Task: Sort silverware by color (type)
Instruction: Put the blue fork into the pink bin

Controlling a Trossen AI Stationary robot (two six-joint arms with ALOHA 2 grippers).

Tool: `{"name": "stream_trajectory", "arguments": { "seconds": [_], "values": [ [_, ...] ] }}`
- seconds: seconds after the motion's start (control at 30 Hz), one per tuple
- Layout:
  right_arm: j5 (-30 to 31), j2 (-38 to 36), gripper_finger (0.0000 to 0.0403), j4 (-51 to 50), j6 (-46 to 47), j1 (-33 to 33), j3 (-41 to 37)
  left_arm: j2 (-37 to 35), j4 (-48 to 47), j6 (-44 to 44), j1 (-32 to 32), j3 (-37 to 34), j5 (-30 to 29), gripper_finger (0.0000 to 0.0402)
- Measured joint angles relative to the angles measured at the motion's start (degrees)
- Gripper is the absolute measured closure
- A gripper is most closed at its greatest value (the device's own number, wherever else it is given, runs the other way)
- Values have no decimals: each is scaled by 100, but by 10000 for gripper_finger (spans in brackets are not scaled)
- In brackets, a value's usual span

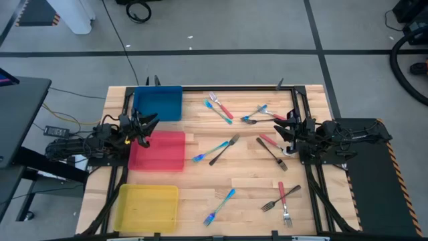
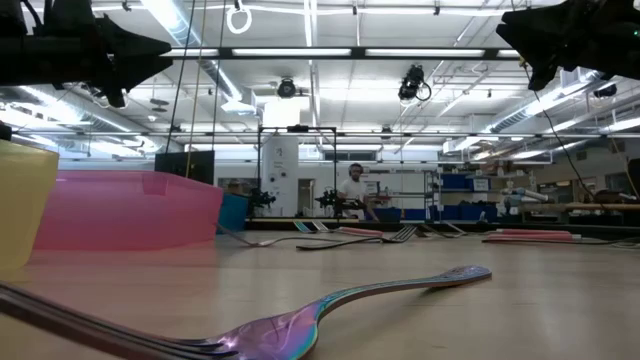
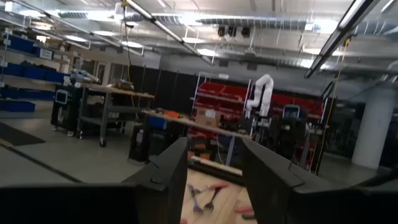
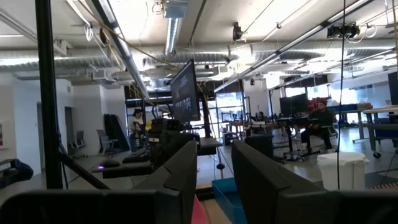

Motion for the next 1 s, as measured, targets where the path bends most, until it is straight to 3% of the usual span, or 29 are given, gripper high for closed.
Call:
{"name": "stream_trajectory", "arguments": {
  "seconds": [0.23,0.47,0.6,1.0],
  "values": [
    [48,155,289,269,156,0,0,0,-12,-125,0,1,-2,238],
    [558,179,288,279,64,-2,0,467,-182,-355,0,140,-7,252],
    [651,179,288,279,37,-2,0,1258,-232,-328,0,596,-7,253],
    [767,179,288,361,-104,-2,0,4583,-255,-161,-2,2159,184,253]
  ]
}}
